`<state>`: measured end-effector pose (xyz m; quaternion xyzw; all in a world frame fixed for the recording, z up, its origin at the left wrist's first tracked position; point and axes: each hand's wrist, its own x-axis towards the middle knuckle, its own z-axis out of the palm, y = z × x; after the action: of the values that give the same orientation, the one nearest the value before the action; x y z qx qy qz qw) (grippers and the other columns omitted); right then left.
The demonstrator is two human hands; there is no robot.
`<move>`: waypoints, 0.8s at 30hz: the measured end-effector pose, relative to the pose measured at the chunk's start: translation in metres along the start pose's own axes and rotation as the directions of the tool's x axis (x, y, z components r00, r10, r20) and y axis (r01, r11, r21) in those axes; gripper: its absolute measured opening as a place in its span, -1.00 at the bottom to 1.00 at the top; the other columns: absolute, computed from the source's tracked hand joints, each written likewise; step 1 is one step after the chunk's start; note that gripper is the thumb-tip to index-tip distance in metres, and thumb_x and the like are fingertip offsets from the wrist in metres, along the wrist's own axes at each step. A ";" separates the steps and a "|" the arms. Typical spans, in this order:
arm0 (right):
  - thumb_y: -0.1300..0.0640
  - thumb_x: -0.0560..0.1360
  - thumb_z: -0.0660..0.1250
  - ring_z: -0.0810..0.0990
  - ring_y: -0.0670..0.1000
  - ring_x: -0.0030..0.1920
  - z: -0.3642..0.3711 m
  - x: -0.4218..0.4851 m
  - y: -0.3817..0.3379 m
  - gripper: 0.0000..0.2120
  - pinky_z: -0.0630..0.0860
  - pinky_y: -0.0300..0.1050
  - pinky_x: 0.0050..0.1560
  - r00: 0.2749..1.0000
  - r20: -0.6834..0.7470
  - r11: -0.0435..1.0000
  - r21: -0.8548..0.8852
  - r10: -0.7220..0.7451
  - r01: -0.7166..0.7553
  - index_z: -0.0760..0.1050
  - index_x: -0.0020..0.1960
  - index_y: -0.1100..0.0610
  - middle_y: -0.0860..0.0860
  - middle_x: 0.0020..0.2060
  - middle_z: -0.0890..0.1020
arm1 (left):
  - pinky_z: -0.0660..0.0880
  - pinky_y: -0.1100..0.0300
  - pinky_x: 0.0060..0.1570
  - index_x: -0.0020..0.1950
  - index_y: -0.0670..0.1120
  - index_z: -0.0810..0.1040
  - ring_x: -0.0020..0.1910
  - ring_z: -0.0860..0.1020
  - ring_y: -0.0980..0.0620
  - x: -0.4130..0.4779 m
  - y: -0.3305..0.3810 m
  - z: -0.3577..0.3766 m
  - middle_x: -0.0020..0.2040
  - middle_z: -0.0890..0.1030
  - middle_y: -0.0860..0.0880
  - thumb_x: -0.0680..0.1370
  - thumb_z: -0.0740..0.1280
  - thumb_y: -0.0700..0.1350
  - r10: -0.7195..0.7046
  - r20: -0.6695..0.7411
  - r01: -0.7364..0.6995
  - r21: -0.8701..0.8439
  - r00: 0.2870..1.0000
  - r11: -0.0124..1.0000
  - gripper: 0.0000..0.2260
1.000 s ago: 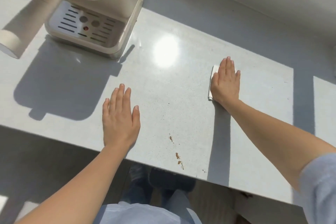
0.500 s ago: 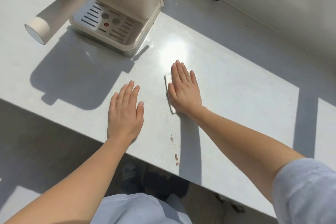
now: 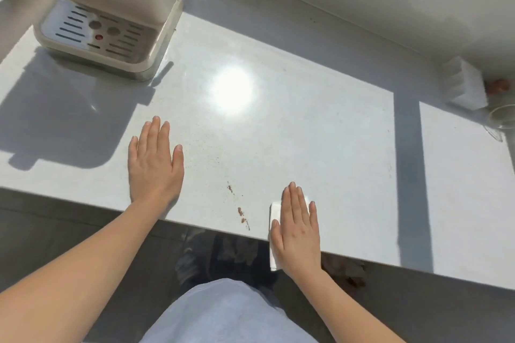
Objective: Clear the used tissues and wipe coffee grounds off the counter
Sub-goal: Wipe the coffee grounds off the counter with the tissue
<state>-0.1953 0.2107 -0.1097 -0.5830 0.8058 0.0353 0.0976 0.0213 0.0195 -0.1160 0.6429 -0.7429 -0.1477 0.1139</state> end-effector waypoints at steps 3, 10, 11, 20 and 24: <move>-0.04 0.60 -0.12 -0.22 -0.05 0.55 0.003 -0.015 0.004 -0.40 -0.25 -0.01 0.51 1.000 0.019 1.000 0.015 0.010 -0.011 -0.16 0.56 0.16 0.02 0.56 -0.14 | -0.08 0.00 0.50 0.53 -0.11 0.07 0.54 -0.02 0.01 -0.002 0.000 0.000 0.57 0.07 -0.06 0.62 -0.08 0.03 0.005 0.009 -0.005 0.022 1.000 1.000 -0.51; 0.01 0.60 -0.12 -0.13 0.02 0.56 -0.025 0.111 0.018 -0.42 -0.16 0.07 0.53 0.967 -0.068 0.963 0.132 0.246 -0.236 -0.14 0.56 0.19 0.07 0.57 -0.08 | -0.08 -0.01 0.50 0.53 -0.12 0.07 0.54 -0.01 0.01 0.002 0.001 -0.002 0.57 0.08 -0.07 0.62 -0.10 0.05 0.003 0.035 -0.004 0.028 0.999 1.000 -0.50; 0.03 0.61 -0.10 -0.12 0.03 0.56 -0.029 0.133 0.017 -0.42 -0.15 0.09 0.53 0.967 -0.075 0.964 0.131 0.243 -0.232 -0.13 0.56 0.20 0.08 0.57 -0.07 | -0.09 -0.01 0.50 0.53 -0.11 0.05 0.54 -0.02 0.01 0.002 0.001 -0.002 0.57 0.07 -0.07 0.61 -0.12 0.06 0.000 0.041 -0.002 0.038 0.999 0.999 -0.49; -0.02 0.57 -0.14 -0.14 -0.02 0.56 -0.062 0.289 -0.079 -0.40 -0.17 0.05 0.54 0.946 -0.002 0.945 0.037 -0.324 0.324 -0.11 0.56 0.14 0.03 0.57 -0.06 | -0.04 -0.02 0.50 0.54 -0.09 -0.02 0.55 -0.01 -0.01 0.004 0.002 -0.005 0.57 0.03 -0.05 0.60 -0.28 0.10 -0.033 0.088 0.024 0.097 0.996 0.995 -0.45; -0.04 0.59 -0.14 -0.14 -0.01 0.56 -0.061 0.301 -0.135 -0.41 -0.13 0.09 0.53 0.737 0.085 0.734 -0.065 -0.671 0.676 -0.11 0.57 0.11 0.03 0.57 -0.05 | -0.02 0.00 0.48 0.53 -0.08 0.02 0.54 0.03 -0.02 0.006 0.002 -0.006 0.57 0.07 -0.05 0.61 -0.26 0.08 -0.044 0.095 0.034 0.112 0.994 0.993 -0.48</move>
<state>-0.1656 -0.1238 -0.1021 -0.8376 0.5348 0.0507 0.0996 0.0208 0.0132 -0.1094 0.6547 -0.7419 -0.1397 0.0388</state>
